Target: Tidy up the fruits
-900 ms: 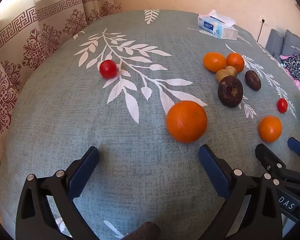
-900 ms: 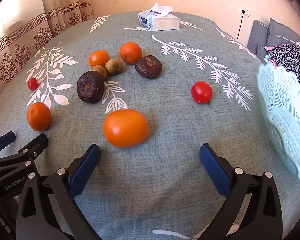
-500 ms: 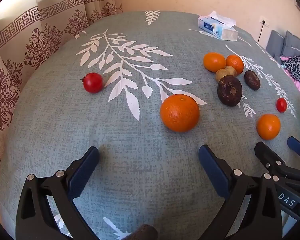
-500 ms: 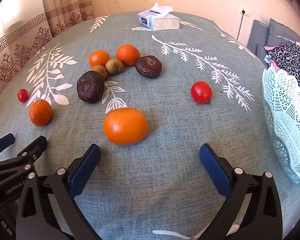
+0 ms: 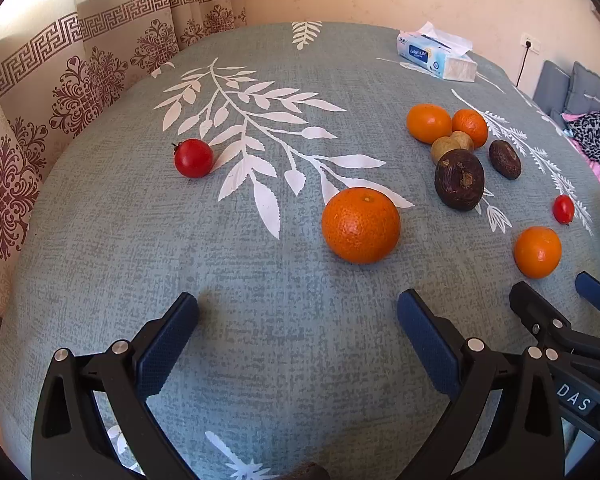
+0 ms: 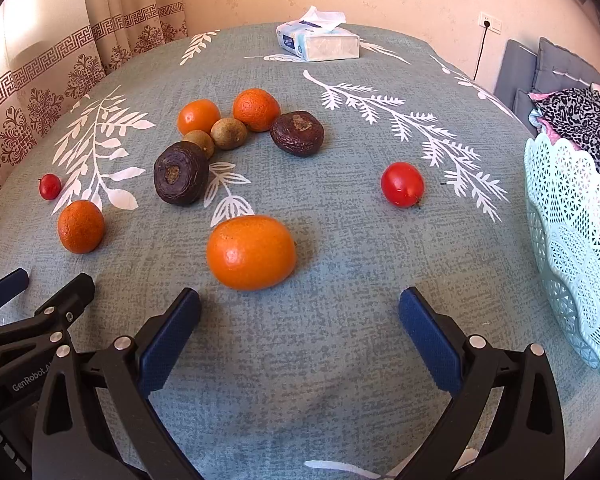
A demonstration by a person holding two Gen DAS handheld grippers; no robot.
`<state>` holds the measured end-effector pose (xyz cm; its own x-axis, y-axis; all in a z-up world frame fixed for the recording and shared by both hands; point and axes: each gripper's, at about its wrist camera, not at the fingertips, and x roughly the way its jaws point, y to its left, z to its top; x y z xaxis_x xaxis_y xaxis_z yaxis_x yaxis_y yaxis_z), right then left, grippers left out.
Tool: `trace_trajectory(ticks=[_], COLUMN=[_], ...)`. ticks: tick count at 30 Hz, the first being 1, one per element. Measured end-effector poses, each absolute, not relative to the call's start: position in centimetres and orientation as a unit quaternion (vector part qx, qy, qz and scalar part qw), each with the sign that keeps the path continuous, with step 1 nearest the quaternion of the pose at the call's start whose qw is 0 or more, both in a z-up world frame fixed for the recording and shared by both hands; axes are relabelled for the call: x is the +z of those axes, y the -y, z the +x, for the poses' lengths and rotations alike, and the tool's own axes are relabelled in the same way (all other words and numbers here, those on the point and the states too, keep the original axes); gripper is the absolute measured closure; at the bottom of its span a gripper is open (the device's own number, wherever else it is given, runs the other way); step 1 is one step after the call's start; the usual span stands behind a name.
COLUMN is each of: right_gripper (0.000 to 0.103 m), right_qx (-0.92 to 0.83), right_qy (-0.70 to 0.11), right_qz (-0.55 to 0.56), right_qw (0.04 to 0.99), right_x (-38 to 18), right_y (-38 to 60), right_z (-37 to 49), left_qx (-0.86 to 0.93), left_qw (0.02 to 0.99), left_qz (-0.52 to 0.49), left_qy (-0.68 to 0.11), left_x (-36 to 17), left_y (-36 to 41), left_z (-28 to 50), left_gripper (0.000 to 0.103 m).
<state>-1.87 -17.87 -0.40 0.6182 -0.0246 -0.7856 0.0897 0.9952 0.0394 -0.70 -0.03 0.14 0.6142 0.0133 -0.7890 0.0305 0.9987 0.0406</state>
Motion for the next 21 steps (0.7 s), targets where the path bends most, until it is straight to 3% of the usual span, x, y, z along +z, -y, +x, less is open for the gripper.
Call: trace_trajectory(ticks=[21], right_gripper=[0.002], right_qx=[0.036], right_qy=[-0.46], right_qz=[0.029], right_qw=[0.887], right_x=[-0.39], right_y=[18.66], right_z=[-1.34], left_qx=[-0.004], left_qw=[0.898], left_qz=[0.025], left_qy=[-0.439], left_x=[0.04], left_y=[-0.09], left_z=[-0.71], left_gripper=[0.005])
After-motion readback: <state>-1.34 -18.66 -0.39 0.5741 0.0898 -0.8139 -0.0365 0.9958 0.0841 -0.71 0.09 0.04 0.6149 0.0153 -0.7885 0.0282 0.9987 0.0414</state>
